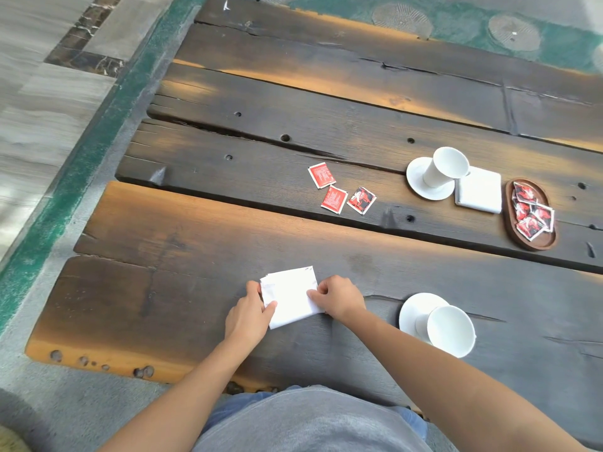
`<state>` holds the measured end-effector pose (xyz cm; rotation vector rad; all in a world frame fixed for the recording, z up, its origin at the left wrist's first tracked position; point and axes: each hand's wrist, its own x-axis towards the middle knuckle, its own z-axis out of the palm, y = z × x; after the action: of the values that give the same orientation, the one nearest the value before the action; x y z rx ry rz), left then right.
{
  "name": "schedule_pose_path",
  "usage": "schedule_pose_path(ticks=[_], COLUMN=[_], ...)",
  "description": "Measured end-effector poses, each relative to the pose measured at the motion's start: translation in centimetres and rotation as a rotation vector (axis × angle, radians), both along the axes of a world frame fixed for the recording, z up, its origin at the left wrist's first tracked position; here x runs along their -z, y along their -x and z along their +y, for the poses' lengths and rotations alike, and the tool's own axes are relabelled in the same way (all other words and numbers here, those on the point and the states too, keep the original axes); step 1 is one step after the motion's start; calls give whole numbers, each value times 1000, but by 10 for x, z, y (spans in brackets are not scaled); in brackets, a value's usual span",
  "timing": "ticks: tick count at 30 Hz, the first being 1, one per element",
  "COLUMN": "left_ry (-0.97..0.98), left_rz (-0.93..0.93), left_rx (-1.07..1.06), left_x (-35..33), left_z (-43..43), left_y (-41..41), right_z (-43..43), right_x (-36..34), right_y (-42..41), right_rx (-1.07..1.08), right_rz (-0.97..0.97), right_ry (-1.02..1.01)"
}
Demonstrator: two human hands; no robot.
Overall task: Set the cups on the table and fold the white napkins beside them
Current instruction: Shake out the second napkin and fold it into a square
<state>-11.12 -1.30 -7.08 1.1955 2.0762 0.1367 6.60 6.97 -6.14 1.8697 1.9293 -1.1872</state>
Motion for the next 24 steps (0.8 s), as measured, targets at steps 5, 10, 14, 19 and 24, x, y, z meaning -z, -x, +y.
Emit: schedule_pose_path(ticks=[5, 10, 14, 19, 24], left_ry=[91, -308, -569, -300, -140], left_rz=[-19, 135, 327, 370, 365], left_rx=[3, 62, 513, 691, 714], left_x=[-3, -17, -25, -4, 24], left_z=[1, -10, -11, -5, -6], left_y=[0, 15, 2, -5, 9], right_z=[0, 0, -7, -10, -11], right_x=[-2, -16, -17, 2, 10], right_y=[-6, -34, -28, -19, -29], right_rx=[36, -187, -724, -908, -944], right_rz=[95, 133, 139, -10, -141], right_ry=[44, -295, -623, -384, -338])
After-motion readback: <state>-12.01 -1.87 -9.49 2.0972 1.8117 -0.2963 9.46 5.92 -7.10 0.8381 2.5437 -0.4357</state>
